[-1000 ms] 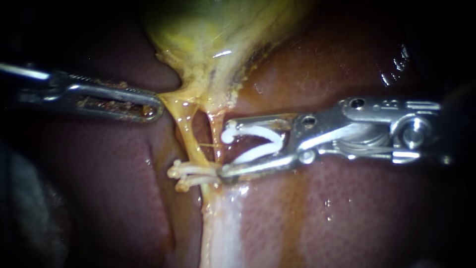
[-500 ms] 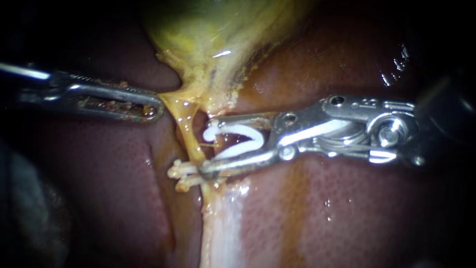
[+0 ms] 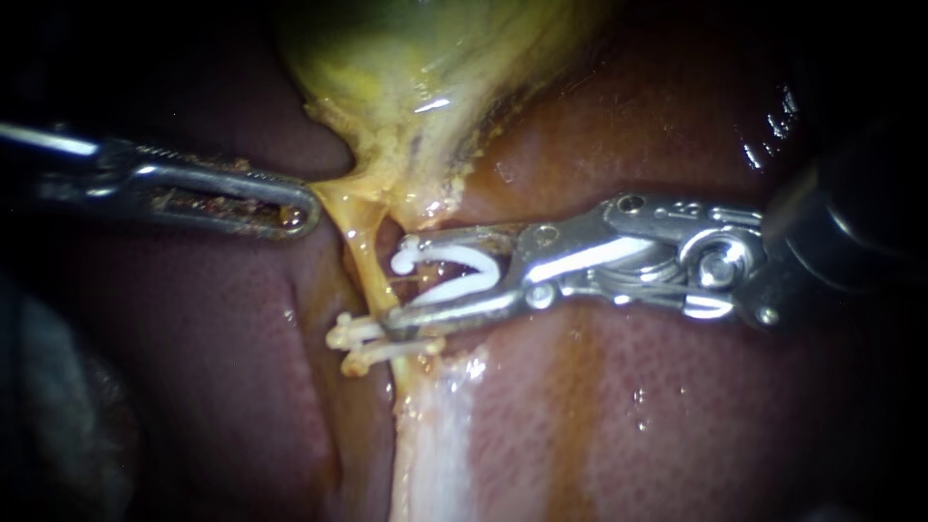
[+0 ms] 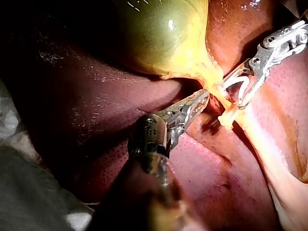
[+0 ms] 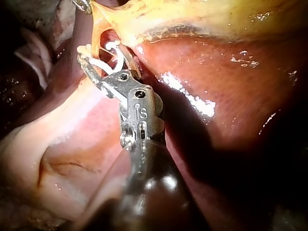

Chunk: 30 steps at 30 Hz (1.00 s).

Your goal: Clipping third clip left tube

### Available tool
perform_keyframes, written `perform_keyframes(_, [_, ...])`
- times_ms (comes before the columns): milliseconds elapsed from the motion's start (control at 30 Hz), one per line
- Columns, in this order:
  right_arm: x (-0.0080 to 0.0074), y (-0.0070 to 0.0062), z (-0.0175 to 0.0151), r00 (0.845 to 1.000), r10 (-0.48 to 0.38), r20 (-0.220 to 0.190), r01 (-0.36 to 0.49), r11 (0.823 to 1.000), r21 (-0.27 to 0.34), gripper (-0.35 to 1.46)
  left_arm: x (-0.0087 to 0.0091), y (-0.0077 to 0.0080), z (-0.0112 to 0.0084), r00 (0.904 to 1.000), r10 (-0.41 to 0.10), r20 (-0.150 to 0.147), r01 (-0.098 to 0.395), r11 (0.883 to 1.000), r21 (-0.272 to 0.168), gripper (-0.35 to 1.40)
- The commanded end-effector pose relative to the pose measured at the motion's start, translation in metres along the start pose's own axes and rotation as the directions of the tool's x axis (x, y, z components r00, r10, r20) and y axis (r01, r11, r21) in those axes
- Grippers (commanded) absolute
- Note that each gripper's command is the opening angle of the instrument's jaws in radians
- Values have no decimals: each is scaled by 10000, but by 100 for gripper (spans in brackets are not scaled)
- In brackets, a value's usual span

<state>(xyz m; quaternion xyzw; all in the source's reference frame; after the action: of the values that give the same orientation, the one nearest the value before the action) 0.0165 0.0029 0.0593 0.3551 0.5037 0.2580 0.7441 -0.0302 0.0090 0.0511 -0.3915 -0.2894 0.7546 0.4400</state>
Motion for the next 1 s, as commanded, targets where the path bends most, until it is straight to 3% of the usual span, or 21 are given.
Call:
perform_keyframes(33, [0, 2, 1, 10000, 0, 12, 0, 10000, 12, 50, 0, 0, 0, 10000, 3, 7, -3, 10000, -19, -35])
perform_keyframes(600, [-8, 14, 45, 9999, 85, 113, -93, 9978, 663, 50, 0, 1, 3, 10000, 1, 8, -1, 10000, -21, -35])
perform_keyframes(1000, [5, 18, 63, 9969, 478, -630, -414, 9943, 979, 50, 0, 1, 4, 10000, 3, 8, -3, 10000, -22, -35])
